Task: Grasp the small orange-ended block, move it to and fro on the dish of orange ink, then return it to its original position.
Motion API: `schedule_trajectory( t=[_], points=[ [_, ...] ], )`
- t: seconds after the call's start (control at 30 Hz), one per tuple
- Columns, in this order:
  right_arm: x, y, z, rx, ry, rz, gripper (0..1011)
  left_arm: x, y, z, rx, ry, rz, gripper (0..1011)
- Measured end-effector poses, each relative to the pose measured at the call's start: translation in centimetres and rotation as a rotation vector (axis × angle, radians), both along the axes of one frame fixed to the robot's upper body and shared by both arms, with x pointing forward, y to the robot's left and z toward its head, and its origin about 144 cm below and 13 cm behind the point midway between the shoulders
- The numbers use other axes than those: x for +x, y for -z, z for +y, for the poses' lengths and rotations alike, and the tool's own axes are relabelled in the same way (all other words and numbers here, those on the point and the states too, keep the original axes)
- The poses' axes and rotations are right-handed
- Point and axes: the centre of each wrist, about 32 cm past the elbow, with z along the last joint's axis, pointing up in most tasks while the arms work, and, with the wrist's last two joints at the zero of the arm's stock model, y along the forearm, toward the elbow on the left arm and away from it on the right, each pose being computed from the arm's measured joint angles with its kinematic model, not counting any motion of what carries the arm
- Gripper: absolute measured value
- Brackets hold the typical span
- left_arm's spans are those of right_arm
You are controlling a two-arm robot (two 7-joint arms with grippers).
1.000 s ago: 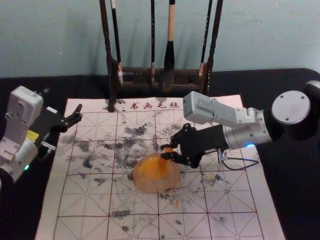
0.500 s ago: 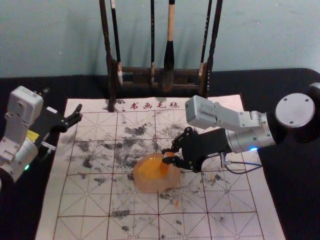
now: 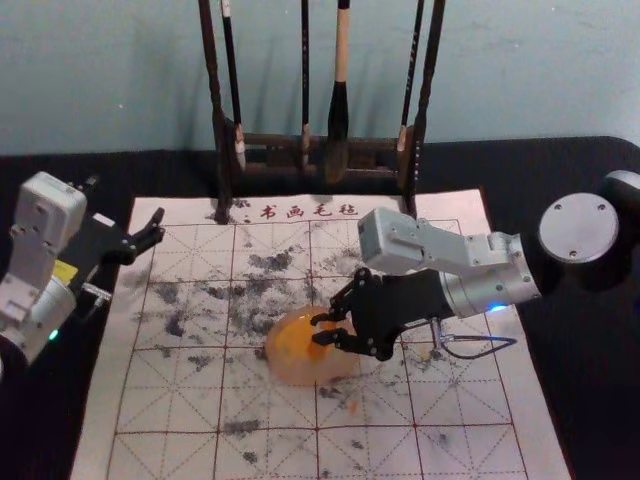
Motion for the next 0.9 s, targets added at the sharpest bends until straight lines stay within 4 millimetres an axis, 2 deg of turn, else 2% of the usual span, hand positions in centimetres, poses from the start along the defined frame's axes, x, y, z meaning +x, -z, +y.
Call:
schedule_trajectory(
  t=[0.9],
  points=[
    [1.6, 0.4, 2.4, 0.021, -0.019, 0.008, 142, 0.0, 0.0, 0.0, 0.000, 0.000, 0.000, 1001]
  ],
)
